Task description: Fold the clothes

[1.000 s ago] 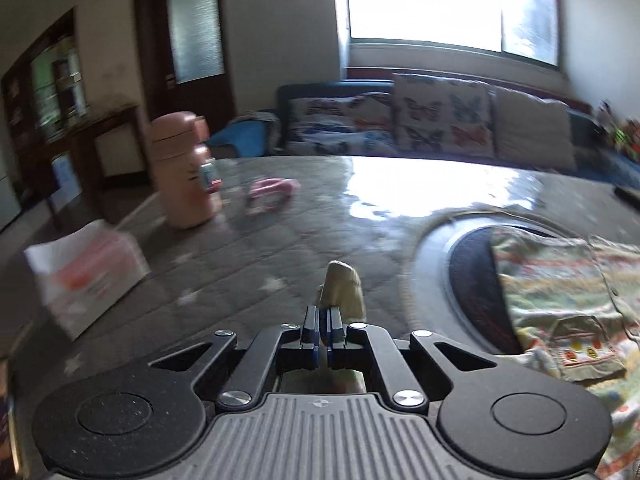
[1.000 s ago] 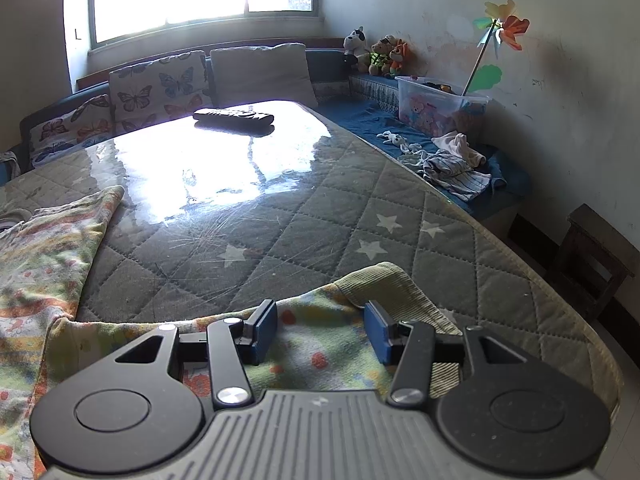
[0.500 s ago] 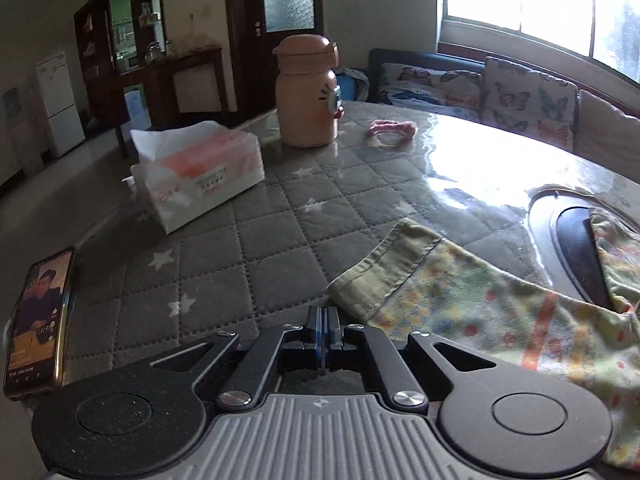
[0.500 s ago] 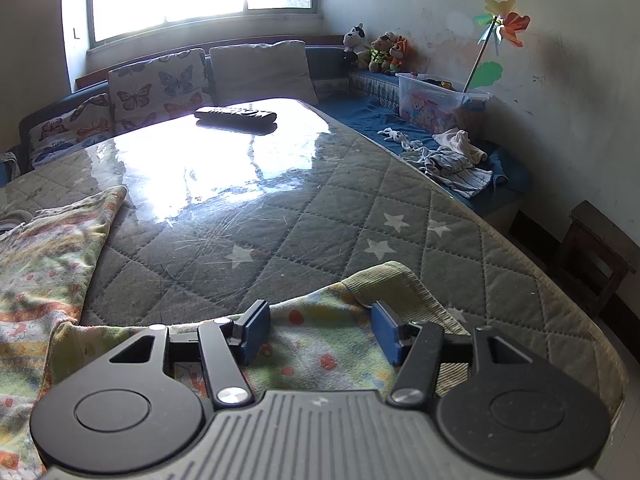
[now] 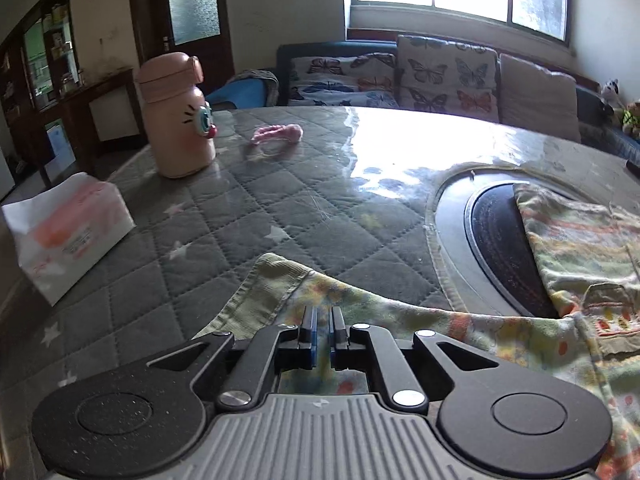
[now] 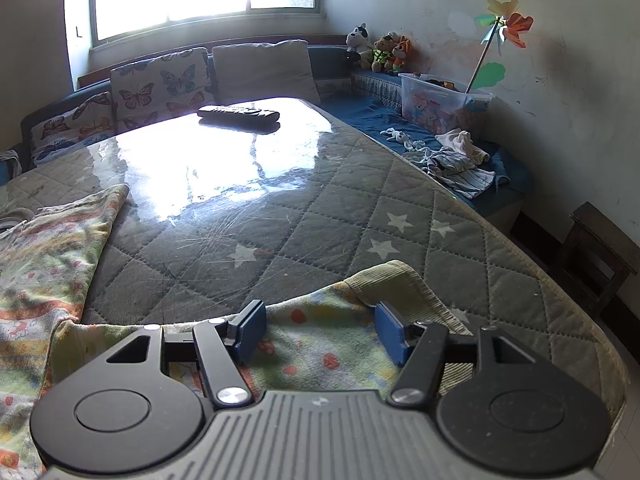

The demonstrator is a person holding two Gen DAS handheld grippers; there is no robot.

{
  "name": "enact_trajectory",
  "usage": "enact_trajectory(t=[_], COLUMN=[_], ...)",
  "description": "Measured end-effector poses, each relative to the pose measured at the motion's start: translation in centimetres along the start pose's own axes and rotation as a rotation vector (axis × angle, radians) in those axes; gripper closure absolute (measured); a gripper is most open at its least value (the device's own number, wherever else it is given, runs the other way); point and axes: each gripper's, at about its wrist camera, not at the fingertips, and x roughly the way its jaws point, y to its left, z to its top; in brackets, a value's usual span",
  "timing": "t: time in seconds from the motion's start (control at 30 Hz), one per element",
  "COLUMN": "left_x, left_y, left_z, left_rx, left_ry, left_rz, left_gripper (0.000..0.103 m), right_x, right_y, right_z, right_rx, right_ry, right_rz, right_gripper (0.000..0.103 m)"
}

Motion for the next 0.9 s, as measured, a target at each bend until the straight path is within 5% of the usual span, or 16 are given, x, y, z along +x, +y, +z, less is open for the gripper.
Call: enact_trajectory(t=[0.57,0.9], left_x=[3.1,2.9], left_y=[-0.6,-0.2], left_z=[1.6,1.7], left_rx=[0.107,0.129], left_ry=[-0.06,-0.057], left_rz=[0.132,0.159], left_gripper=[0.098,0.086], right_x=[1.2,1.1], right_y=[1.0,0.9], right_z=[0.6,0.9], right_rx=[-0.016,-0.069], right_ry=[-0.027,-0.018], right_rz=[0.018,0.037], right_gripper=[0.038,0.038])
